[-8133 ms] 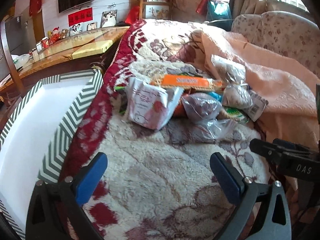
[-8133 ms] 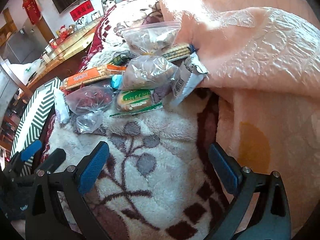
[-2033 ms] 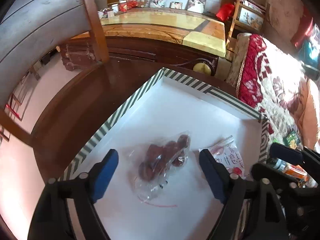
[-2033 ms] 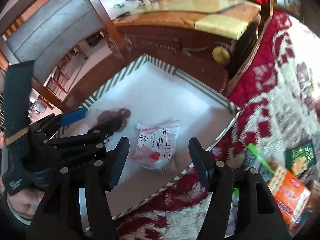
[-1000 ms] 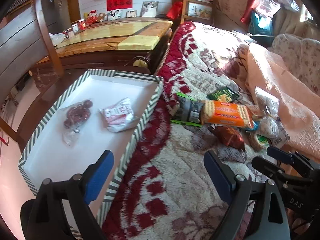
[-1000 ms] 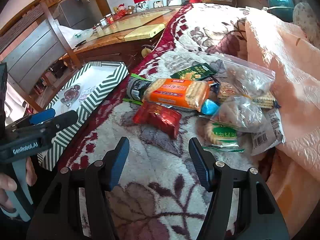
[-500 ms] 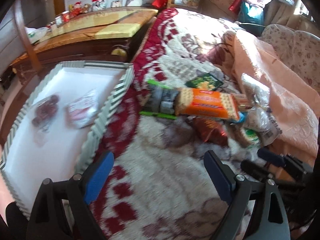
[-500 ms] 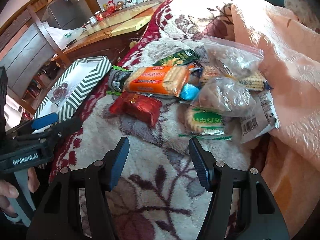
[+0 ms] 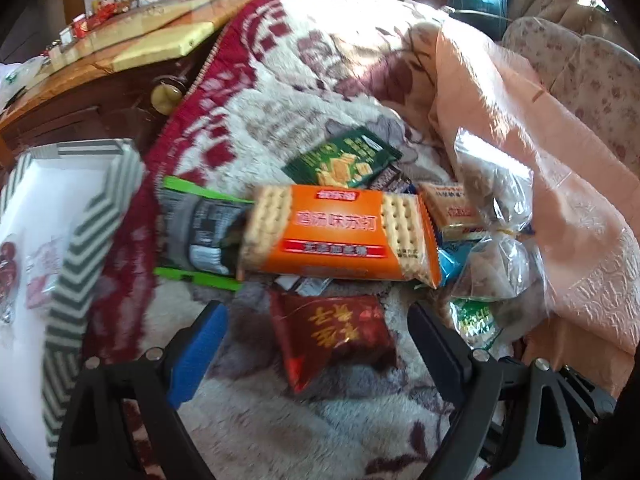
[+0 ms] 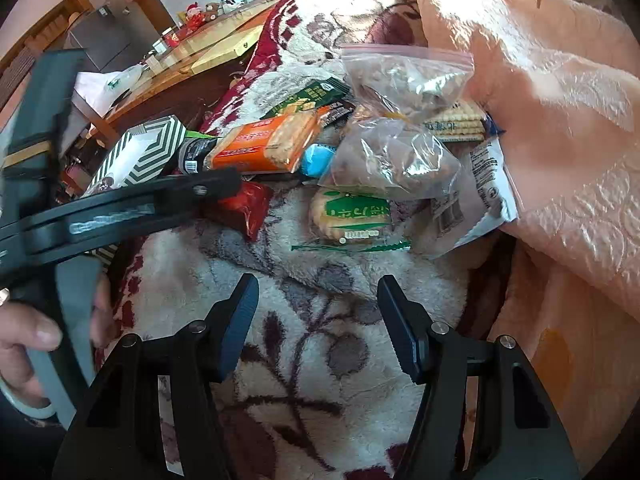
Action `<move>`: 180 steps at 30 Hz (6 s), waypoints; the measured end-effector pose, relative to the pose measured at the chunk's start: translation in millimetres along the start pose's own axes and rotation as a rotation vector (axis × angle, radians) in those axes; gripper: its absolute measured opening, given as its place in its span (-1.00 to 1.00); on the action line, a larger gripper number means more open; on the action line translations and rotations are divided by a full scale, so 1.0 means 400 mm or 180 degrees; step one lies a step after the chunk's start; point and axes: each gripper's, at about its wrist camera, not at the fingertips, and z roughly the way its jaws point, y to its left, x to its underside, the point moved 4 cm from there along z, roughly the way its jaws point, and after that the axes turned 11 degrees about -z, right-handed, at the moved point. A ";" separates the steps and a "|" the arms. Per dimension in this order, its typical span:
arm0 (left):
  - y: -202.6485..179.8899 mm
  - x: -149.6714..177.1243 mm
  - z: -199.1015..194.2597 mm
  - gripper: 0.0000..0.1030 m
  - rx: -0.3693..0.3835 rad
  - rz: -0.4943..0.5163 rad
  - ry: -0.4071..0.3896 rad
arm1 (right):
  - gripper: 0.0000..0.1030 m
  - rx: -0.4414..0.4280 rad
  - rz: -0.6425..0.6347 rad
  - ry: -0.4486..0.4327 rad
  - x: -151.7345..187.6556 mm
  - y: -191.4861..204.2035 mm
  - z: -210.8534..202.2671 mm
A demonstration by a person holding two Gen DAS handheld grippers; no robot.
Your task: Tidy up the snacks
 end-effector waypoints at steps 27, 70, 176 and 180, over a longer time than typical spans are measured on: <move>0.044 0.055 -0.067 -0.13 0.0286 0.0058 -0.0160 | 0.24 0.0396 0.0183 -0.0273 -0.131 -0.114 -0.037; 0.176 0.129 -0.169 -0.83 0.0518 0.0021 -0.0013 | -0.48 -0.0142 -0.0332 -0.0435 -0.122 0.039 -0.078; 0.667 0.011 -0.292 0.49 -0.1033 -0.1054 -0.0887 | 0.06 -0.1053 -0.1377 0.0141 -0.284 0.659 0.214; 0.634 0.011 -0.319 0.57 -0.1095 -0.0910 -0.1000 | 0.07 -0.1059 -0.1281 0.0083 -0.285 0.632 0.187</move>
